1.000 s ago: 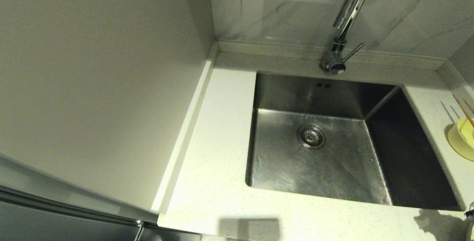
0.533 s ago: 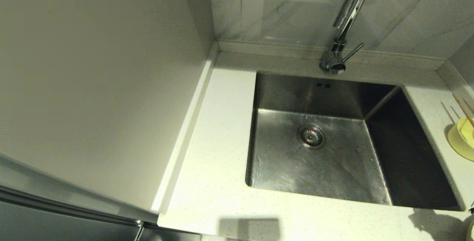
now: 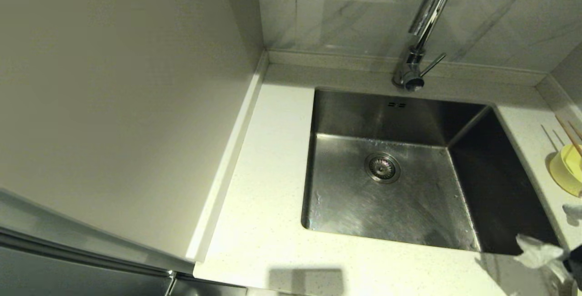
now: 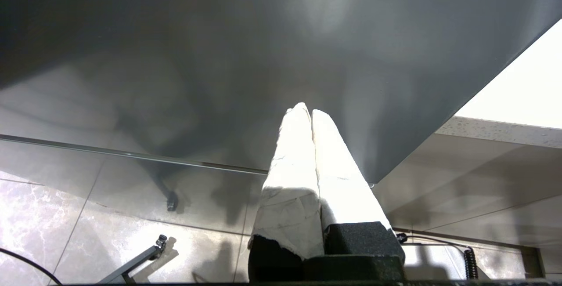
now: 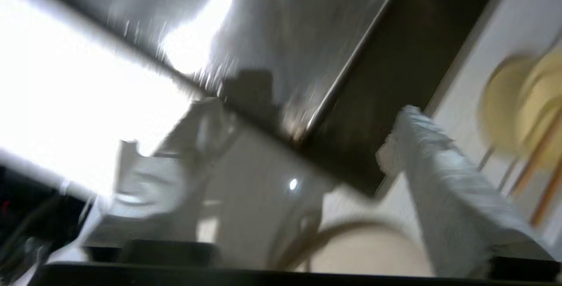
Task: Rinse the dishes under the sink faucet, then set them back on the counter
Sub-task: Turn on the faucet
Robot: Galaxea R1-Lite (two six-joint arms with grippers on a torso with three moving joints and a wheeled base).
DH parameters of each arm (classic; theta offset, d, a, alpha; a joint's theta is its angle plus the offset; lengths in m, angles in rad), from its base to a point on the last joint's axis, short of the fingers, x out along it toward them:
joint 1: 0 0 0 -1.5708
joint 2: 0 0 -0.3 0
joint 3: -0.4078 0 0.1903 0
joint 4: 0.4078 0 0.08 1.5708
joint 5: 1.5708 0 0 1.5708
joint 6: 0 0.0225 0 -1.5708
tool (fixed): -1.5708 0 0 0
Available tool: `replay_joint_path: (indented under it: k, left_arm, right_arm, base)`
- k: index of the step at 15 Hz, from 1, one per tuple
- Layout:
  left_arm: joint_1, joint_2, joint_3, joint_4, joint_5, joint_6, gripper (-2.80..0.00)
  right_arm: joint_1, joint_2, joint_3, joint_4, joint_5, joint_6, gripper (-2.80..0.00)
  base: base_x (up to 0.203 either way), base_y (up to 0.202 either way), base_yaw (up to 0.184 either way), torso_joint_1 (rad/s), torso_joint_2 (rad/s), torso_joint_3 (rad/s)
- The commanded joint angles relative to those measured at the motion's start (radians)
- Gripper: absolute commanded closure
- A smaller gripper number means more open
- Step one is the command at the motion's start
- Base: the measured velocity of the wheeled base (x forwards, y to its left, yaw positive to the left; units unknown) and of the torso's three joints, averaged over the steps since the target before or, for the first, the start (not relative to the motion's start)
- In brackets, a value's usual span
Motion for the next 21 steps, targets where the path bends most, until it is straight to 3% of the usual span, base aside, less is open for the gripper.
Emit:
replay_joint_path:
  k: [1,6,9,14,17,20,21]
  left_arm:
    - [0.0,-0.002,0.0,0.0,0.0,-0.001,0.0]
    - [0.0,-0.002,0.0,0.0,0.0,-0.001,0.0]
    - [0.0,-0.002,0.0,0.0,0.0,-0.001,0.0]
    - [0.0,-0.002,0.0,0.0,0.0,-0.001,0.0]
    - [0.0,-0.002,0.0,0.0,0.0,-0.001,0.0]
    - [0.0,-0.002,0.0,0.0,0.0,-0.001,0.0]
    - [0.0,-0.002,0.0,0.0,0.0,-0.001,0.0]
  right_arm:
    - [0.013,0.179,-0.134,-0.047,-0.006,0.015,0.0]
    - [0.005,0.416,-0.439,-0.061,-0.027,0.103,0.0]
    - [-0.017,0.514,-0.635,0.056,-0.029,0.213,0.0]
    - [-0.093,0.657,-0.903,0.17,-0.024,0.281,0.0]
    - [-0.1,0.745,-1.025,0.166,0.068,0.449,0.0]
    - [-0.123,0.833,-1.079,0.131,0.171,0.531,0.0]
    - [-0.134,0.854,-1.083,0.058,0.221,0.571,0.0]
  base:
    - [0.0,0.0,0.0,0.0,0.0,0.0]
    - [0.0,0.0,0.0,0.0,0.0,0.0]
    - [0.0,0.0,0.0,0.0,0.0,0.0]
    - [0.0,0.0,0.0,0.0,0.0,0.0]
    - [0.0,0.0,0.0,0.0,0.0,0.0]
    - [0.0,0.0,0.0,0.0,0.0,0.0]
    - [0.0,0.0,0.0,0.0,0.0,0.0]
